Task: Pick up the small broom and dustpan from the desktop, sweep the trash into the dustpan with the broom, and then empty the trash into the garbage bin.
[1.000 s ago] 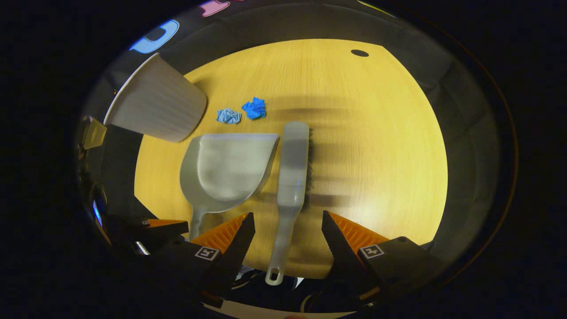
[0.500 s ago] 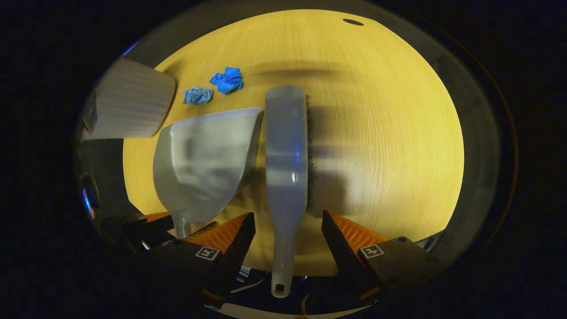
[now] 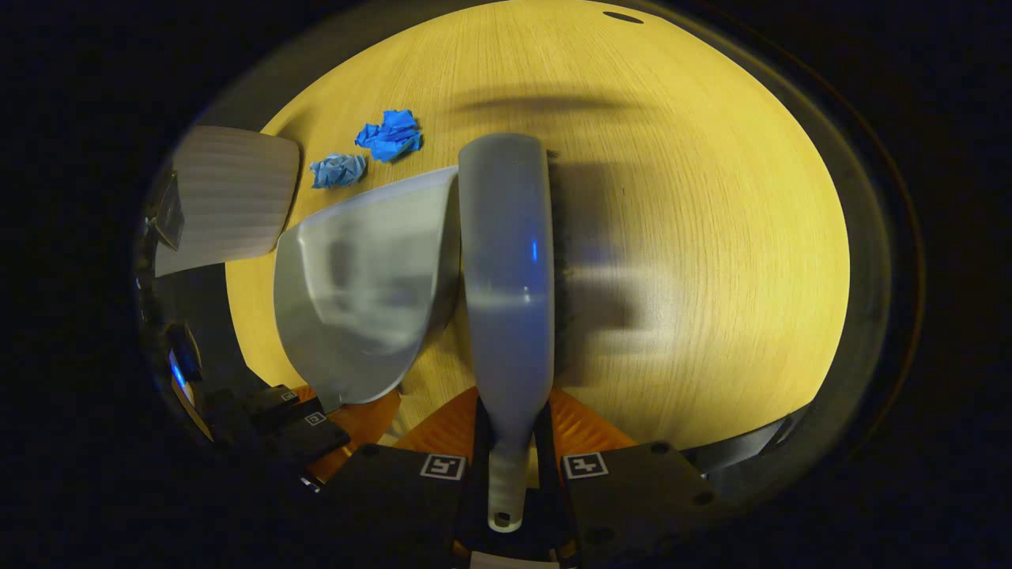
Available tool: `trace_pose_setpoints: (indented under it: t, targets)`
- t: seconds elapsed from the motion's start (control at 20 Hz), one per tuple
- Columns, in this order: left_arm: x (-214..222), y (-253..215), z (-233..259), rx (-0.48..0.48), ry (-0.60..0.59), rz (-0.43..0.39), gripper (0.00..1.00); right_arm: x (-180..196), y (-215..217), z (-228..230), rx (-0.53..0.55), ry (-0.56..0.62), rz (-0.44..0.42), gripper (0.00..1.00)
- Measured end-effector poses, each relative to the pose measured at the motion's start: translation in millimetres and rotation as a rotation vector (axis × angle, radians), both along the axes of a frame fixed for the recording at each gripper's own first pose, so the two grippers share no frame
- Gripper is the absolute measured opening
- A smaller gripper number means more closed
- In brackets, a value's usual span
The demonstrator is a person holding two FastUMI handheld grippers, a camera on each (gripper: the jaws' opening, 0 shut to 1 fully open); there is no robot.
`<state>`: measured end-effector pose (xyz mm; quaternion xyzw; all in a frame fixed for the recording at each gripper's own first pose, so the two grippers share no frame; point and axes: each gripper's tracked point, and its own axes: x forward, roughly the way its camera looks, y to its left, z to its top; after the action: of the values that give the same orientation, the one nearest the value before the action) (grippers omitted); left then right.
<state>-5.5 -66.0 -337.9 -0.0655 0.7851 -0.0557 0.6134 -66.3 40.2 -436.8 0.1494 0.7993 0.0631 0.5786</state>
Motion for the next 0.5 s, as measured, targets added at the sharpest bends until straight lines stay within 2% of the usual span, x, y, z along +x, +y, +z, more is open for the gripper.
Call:
trace_pose_setpoints:
  t: [0.05, 0.1, 0.25, 0.35, 0.5]
  targets:
    - [-1, 2, 0, 0.003, 0.003, -0.023, 0.29, 3, -2, 0, -0.002, -0.019, 0.008, 0.30]
    - [-2, 3, 0, -0.006, 0.003, -0.044, 0.29, 3, -2, 2, 0.002, -0.026, 0.022, 0.25]
    - [-8, 12, 1, -0.016, -0.024, -0.119, 0.27, 16, -1, 11, 0.046, -0.058, 0.049, 0.25]
    - [-12, 21, 4, -0.028, -0.039, -0.136, 0.28, 39, -6, 17, 0.061, -0.131, 0.086, 0.25]
    - [-18, 35, 6, -0.042, -0.053, -0.173, 0.28, 94, -16, 17, 0.038, -0.268, 0.153, 0.24]
